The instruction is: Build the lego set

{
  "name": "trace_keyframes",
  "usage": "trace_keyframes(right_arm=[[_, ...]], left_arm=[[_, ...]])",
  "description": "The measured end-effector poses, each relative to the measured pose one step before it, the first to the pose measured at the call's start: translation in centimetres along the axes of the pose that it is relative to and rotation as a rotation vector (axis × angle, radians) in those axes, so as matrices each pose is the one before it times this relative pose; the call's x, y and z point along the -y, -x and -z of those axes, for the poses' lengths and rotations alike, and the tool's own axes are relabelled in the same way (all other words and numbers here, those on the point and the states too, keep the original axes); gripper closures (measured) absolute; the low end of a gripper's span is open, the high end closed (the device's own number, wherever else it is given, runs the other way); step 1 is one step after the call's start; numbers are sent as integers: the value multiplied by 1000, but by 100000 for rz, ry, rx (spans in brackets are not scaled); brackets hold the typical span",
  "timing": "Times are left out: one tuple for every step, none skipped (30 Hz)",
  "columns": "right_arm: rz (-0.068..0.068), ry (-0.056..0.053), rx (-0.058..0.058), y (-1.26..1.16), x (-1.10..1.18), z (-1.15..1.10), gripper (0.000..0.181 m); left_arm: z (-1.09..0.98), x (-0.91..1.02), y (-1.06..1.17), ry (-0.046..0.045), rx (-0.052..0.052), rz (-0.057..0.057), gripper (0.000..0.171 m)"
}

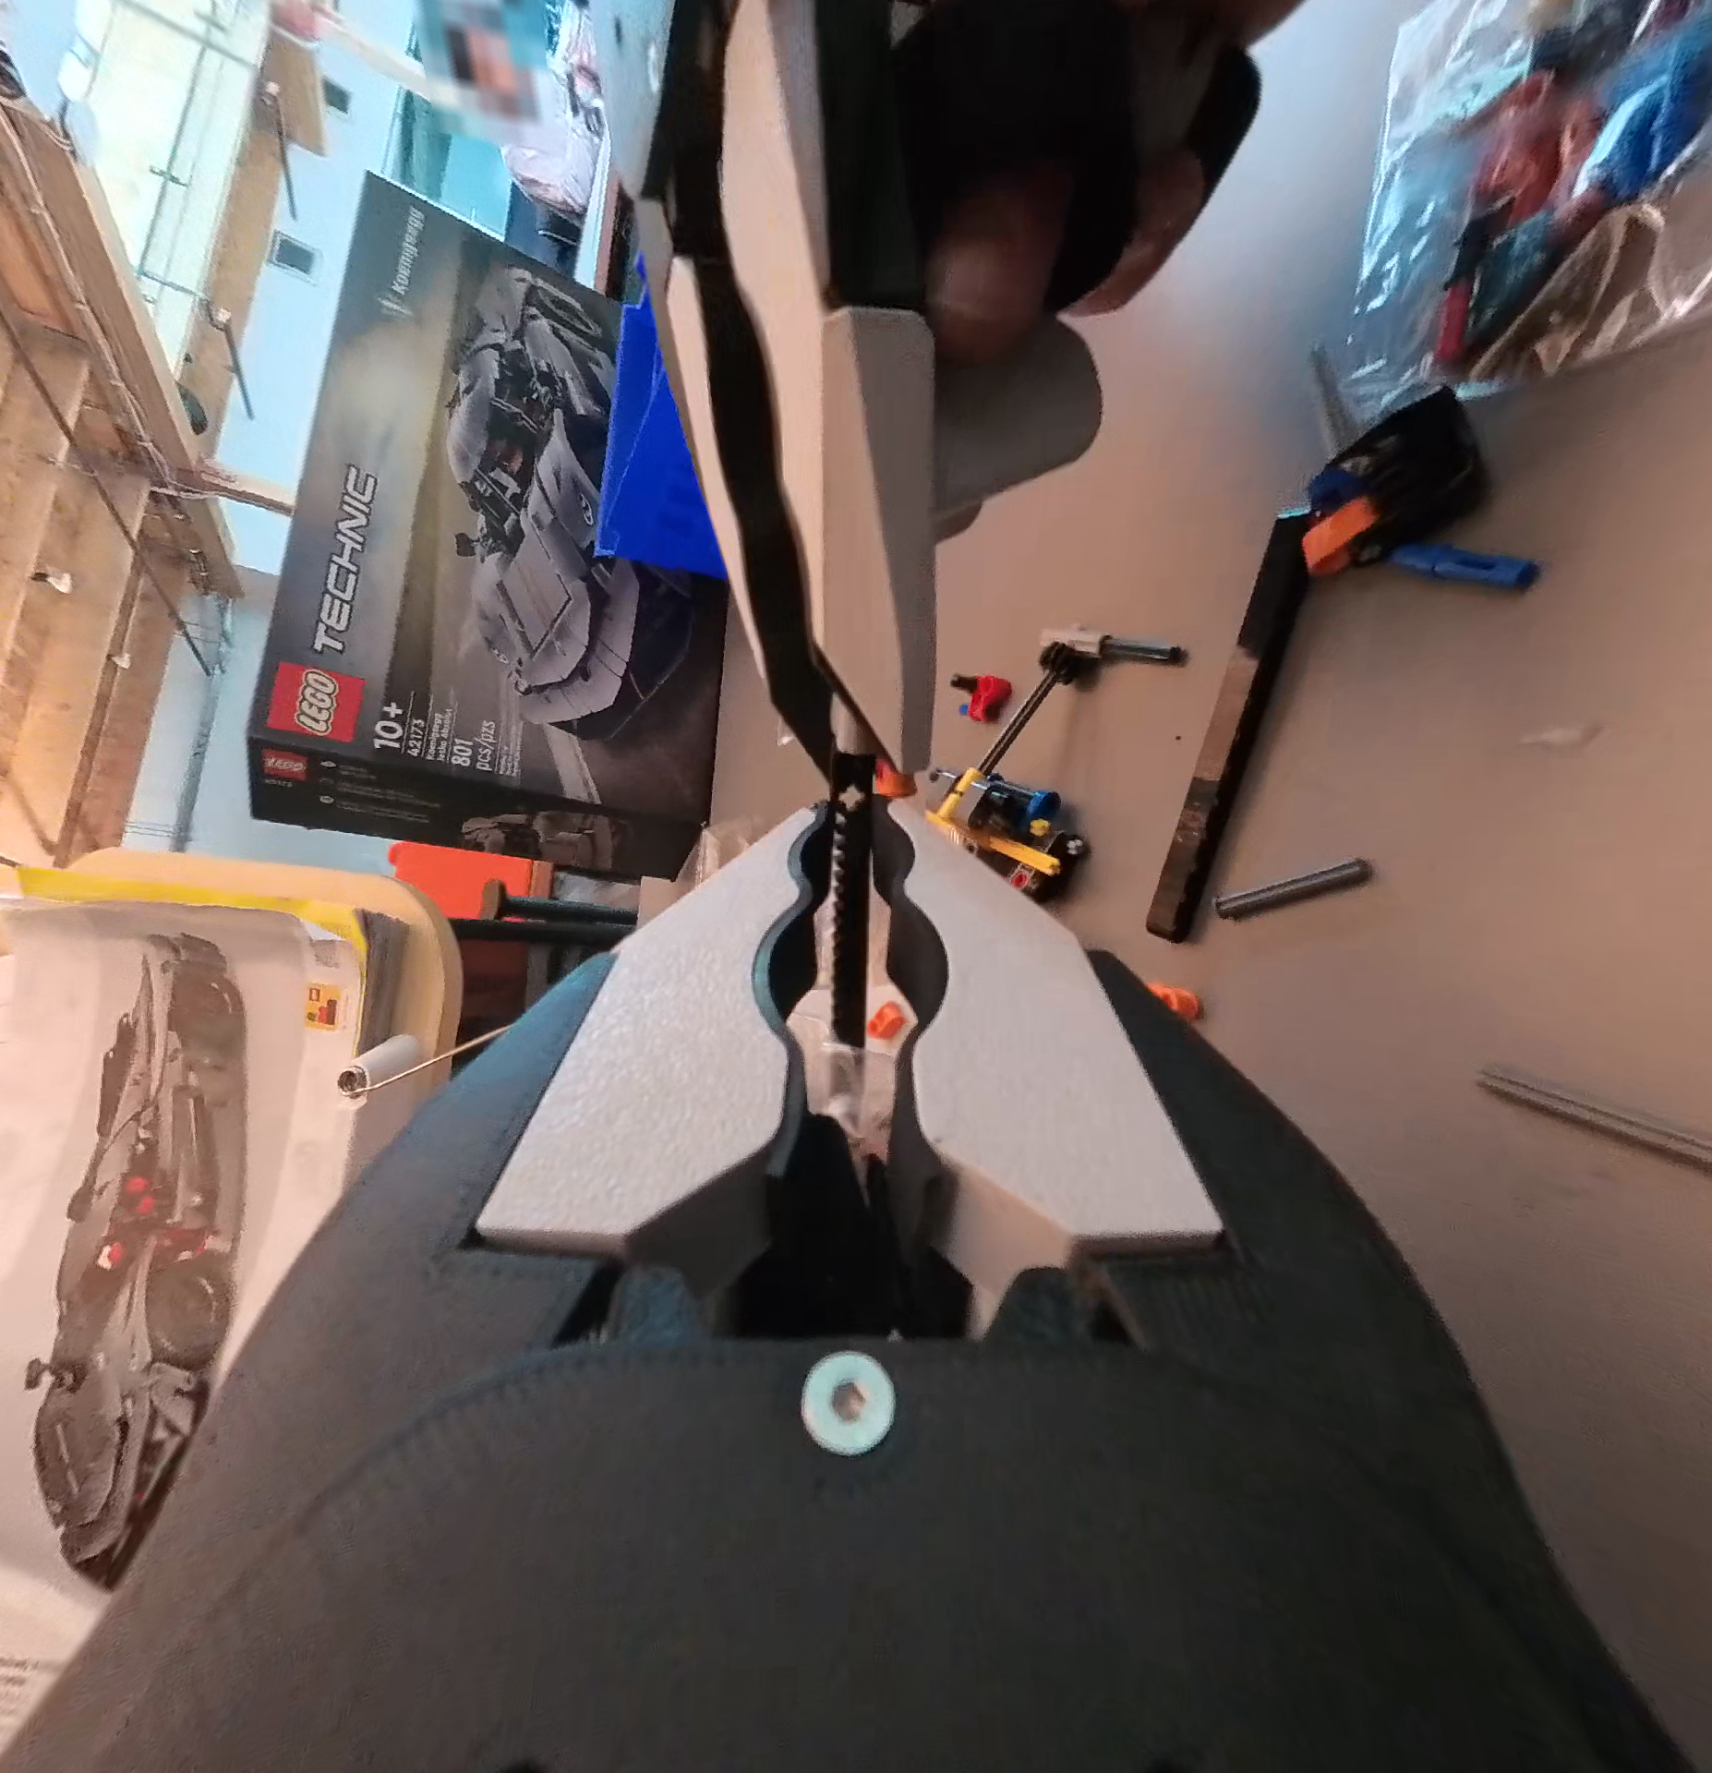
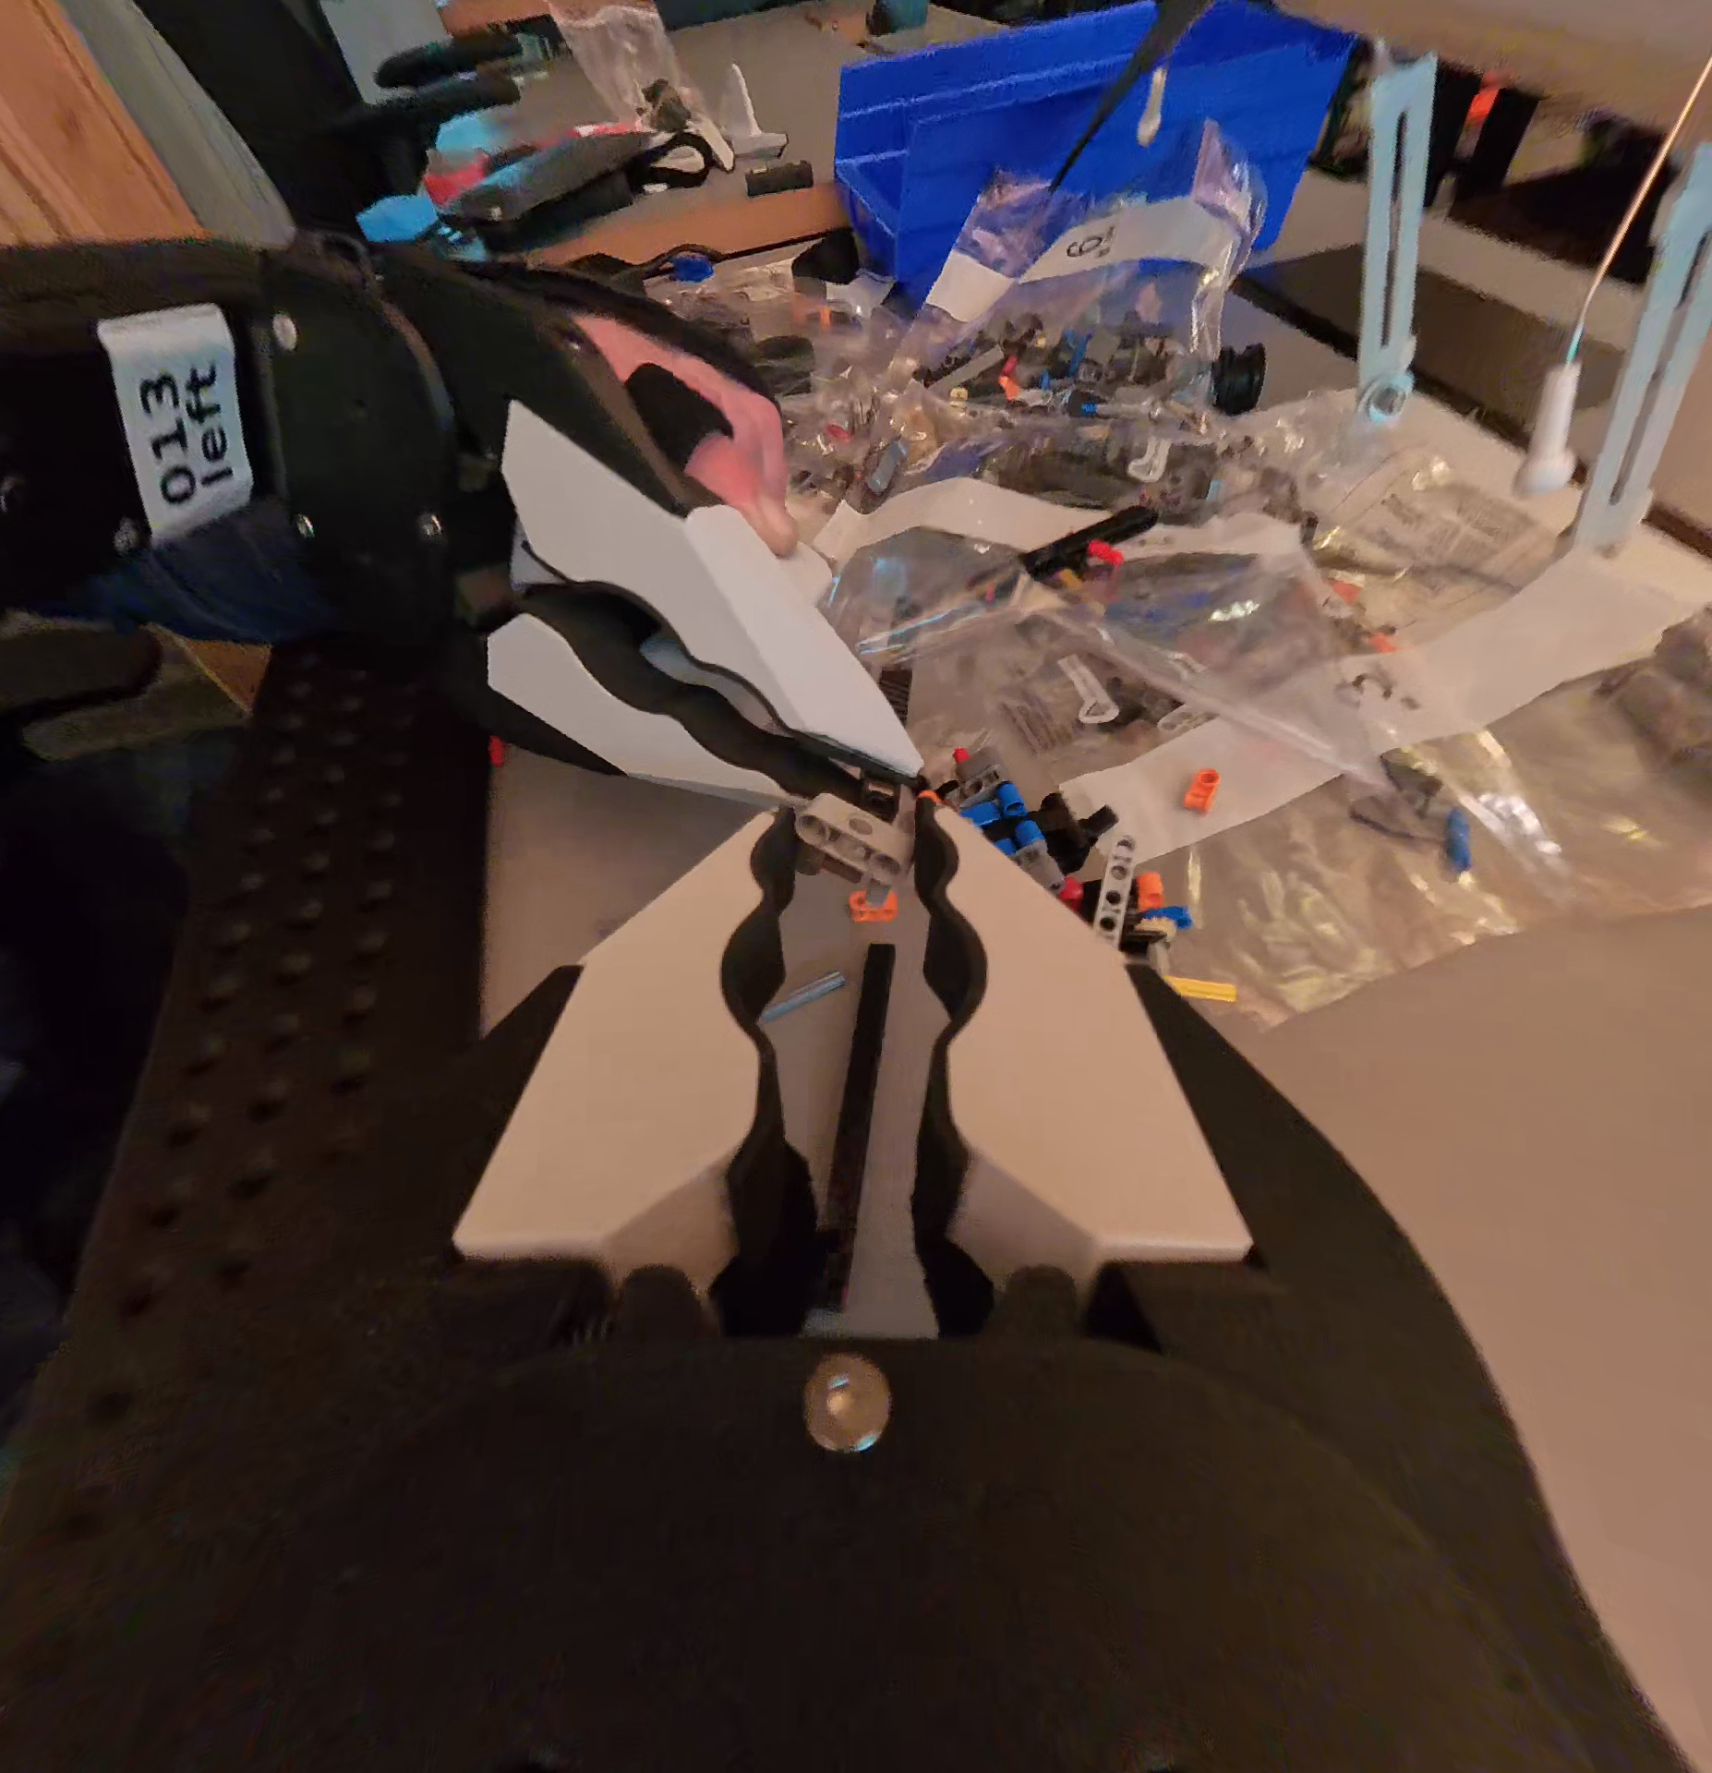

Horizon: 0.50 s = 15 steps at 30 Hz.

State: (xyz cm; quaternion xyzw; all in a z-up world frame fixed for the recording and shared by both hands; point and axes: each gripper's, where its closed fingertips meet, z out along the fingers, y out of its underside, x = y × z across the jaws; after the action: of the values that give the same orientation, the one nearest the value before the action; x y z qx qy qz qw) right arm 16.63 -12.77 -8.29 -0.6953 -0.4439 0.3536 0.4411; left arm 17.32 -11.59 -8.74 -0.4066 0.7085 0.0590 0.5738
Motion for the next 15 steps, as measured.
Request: trace_keyframes(right_arm=[[4451, -548, -2149, 34, 270, 132, 159], [4802, -439, -1232, 145, 209, 85, 159], [3154, 6, -520, 124, 88, 32, 159], [3088, 387, -408, 144, 32, -13, 160], [4437, 1308, -984, 138, -102, -46, 160], [4540, 2205, -2216, -15, -200, -53, 160], [4162, 2083, -1499, 84, -209, -87, 161], [3018, 1044, 230, 288, -51, -99, 161], [2529, -330, 920, 376, 188, -72, 161], [2907, -1310, 881, 375, 318, -35, 162], [2410, -1172, 173, 249, 275, -12, 163], [1586, -250, 459, 228, 119, -5, 163], [287, 381, 98, 60, -22, -19, 163], [306, 891, -678, -80, -88, 11, 163], [733, 377, -886, -84, -9, 79, 164]], left_arm=[[87, 62, 118, -597, -193, 1176, 164], [89, 117, -24, -1734, -1644, 2479, 163], [69, 30, -143, -1527, -2882, 3381, 161], [30, -157, -109, -229, -2692, 3117, 158], [53, -121, 19, -392, -1561, 2534, 151], [38, -255, -384, 615, -4166, 1517, 150], [-72, -343, -564, 1179, -4804, 1899, 150], [-135, -141, -508, -429, -3680, 2149, 152], [-116, 57, -568, -1271, -3928, 1682, 156], [-78, 154, -401, -1279, -3032, 1280, 159], [-52, 133, -162, -1139, -1931, 2206, 159], [-24, 103, -213, -1362, -2946, 3638, 160], [31, -23, -62, -938, -1987, 3457, 161], [64, -115, 225, -204, 157, 2391, 162], [49, -11, 120, -604, -451, 2412, 162]])
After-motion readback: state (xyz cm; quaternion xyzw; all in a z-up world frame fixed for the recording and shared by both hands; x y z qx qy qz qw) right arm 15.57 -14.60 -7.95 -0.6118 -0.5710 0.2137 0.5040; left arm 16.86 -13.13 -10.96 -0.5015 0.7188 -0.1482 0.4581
